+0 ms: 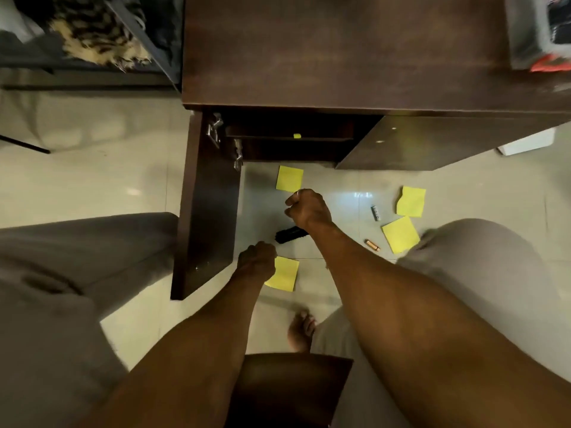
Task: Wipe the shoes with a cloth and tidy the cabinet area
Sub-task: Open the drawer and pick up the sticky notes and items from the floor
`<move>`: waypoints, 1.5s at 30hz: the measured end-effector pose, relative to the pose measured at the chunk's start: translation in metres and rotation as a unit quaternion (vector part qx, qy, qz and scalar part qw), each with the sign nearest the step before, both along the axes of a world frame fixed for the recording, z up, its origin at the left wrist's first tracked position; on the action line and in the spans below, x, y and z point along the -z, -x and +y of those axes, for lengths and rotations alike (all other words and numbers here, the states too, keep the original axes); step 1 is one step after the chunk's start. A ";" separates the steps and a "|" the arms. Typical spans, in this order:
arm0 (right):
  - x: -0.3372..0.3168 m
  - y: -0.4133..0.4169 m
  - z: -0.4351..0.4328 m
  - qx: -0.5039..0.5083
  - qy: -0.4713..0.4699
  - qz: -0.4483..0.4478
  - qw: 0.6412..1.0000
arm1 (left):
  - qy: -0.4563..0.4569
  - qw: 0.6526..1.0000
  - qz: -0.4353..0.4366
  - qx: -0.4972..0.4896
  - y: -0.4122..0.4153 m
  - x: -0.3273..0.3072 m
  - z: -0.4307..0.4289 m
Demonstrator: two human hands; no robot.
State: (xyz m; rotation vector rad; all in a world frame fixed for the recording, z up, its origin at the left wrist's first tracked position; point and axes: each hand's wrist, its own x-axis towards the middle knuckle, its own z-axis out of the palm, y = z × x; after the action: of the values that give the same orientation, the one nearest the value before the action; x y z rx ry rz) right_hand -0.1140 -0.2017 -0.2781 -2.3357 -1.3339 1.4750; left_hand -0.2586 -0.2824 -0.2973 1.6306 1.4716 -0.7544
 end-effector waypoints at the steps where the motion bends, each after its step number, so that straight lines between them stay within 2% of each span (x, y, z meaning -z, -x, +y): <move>1: 0.010 0.001 0.001 0.000 0.005 -0.004 1.000 | 0.013 1.000 0.009 0.013 -0.001 0.012 -0.001; 5: 0.064 -0.005 0.009 0.001 -0.008 -0.023 1.000 | 0.034 0.996 0.041 0.067 0.002 0.070 -0.006; 8: 0.101 -0.012 0.018 -0.078 -0.066 -0.103 0.989 | 0.034 0.995 0.073 0.053 0.001 0.102 -0.020; 13: 0.128 -0.011 0.050 -0.142 -0.110 -0.165 0.970 | -0.032 0.996 0.081 0.006 -0.004 0.121 -0.037; 19: 0.156 -0.011 0.068 -0.209 -0.101 -0.186 0.955 | -0.056 0.994 0.088 0.023 -0.007 0.132 -0.042; 23: 0.160 -0.010 0.071 -0.212 -0.102 -0.208 0.949 | -0.056 0.994 0.084 0.033 -0.003 0.136 -0.039; 27: 0.154 -0.011 0.076 -0.172 -0.065 -0.168 0.968 | 0.017 0.999 0.036 0.035 0.011 0.126 -0.031; 30: 0.141 -0.015 0.070 -0.118 -0.043 -0.108 0.986 | 0.102 0.993 0.038 -0.038 0.022 0.109 -0.023; 34: 0.104 -0.022 0.060 -0.052 0.024 -0.041 0.998 | 0.122 0.983 0.036 -0.134 0.037 0.075 -0.007; 36: 0.080 -0.026 0.057 -0.031 0.045 -0.012 0.998 | 0.111 0.969 0.018 -0.221 0.039 0.057 0.009; 38: 0.052 -0.031 0.052 0.010 0.051 0.030 0.998 | 0.088 0.939 -0.011 -0.332 0.040 0.038 0.024; 41: 0.007 -0.037 0.042 0.105 0.038 0.132 0.985 | 0.016 0.866 -0.104 -0.490 0.037 0.009 0.049; 45: -0.046 -0.033 0.017 0.201 0.012 0.214 0.956 | -0.007 0.760 -0.240 -0.604 0.012 -0.069 0.069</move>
State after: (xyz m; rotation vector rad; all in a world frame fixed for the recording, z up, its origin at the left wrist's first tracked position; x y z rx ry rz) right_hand -0.0807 -0.1845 -0.2323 -1.9737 -0.6894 1.7196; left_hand -0.2702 -0.2131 -0.2287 0.4893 1.6962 0.3985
